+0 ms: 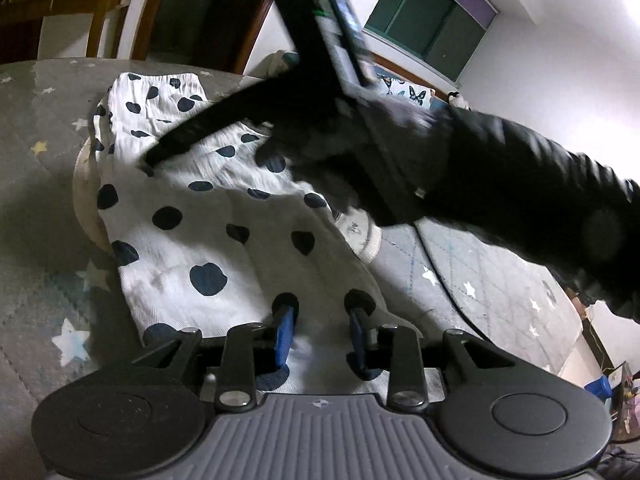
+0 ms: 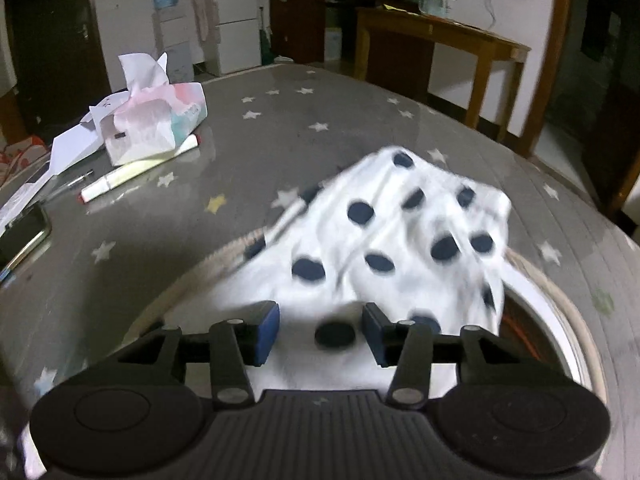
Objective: Fold clothes
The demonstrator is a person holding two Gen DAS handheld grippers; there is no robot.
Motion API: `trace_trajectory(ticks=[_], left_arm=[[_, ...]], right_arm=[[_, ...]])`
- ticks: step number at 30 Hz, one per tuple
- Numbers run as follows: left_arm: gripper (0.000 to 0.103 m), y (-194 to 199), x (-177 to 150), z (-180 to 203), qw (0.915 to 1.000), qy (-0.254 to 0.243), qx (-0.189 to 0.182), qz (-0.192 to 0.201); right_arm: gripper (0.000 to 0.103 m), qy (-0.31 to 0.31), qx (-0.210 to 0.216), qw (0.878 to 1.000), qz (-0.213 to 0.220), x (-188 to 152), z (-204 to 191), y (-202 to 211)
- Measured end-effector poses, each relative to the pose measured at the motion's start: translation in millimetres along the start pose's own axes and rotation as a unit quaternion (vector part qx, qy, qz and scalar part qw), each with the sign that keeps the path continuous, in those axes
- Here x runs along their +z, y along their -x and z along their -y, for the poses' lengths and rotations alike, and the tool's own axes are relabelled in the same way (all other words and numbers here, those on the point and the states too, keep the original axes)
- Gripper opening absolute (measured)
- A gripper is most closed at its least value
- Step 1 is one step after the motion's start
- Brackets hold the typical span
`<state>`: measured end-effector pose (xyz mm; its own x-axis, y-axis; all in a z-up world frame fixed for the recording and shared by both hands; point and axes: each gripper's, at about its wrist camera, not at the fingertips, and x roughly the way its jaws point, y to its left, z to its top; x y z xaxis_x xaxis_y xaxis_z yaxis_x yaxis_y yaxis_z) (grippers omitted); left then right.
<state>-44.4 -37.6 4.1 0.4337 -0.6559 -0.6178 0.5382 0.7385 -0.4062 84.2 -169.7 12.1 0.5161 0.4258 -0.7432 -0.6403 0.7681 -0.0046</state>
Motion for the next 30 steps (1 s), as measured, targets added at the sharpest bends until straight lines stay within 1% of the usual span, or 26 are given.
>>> trace_trajectory(ticks=[4,7,10,12,13,14,16,18,20,23,26,30], left_arm=[[0.034,-1,0,-3,0.9999,0.007,-0.008,-0.001],[0.034,-2,0,-5,0.9998,0.012,-0.013,0.000],[0.034,-2,0,-6,0.9997,0.016,-0.017,0.000],[0.034,-2,0,-7,0.9997,0.017,-0.018,0.000],[0.034,-2,0,-7,0.9996,0.019,-0.019,0.000],[0.034,-2,0,-8,0.9996,0.021,-0.020,0.000],[0.034,-3,0,-9,0.9995,0.022,-0.020,-0.001],[0.034,-3,0,-9,0.9995,0.023,-0.020,-0.001],[0.034,-2,0,-10,0.9994,0.026,-0.021,-0.001],[0.034,-2,0,-11,0.9994,0.028,-0.022,-0.001],[0.035,-2,1,-12,0.9993,0.029,-0.024,-0.002],[0.038,1,3,-11,0.9992,0.031,-0.025,0.000]], right_arm=[[0.047,0.009,0.007,1.000,0.005,21,1,-21],[0.051,0.000,0.015,1.000,0.008,35,6,-36],[0.056,-0.012,0.019,1.000,0.013,47,14,-49],[0.058,-0.026,0.017,0.999,0.015,55,22,-56],[0.062,-0.022,0.012,1.000,0.017,58,22,-58],[0.060,-0.018,0.006,1.000,0.018,61,22,-60],[0.060,-0.010,-0.005,1.000,0.021,67,23,-64],[0.061,-0.015,-0.005,1.000,0.023,71,26,-68],[0.060,-0.029,0.004,0.999,0.030,73,32,-67],[0.060,-0.043,0.007,0.998,0.042,74,44,-58],[0.060,-0.047,-0.010,0.998,0.047,73,61,-48],[0.061,-0.067,-0.026,0.996,0.049,69,87,-46]])
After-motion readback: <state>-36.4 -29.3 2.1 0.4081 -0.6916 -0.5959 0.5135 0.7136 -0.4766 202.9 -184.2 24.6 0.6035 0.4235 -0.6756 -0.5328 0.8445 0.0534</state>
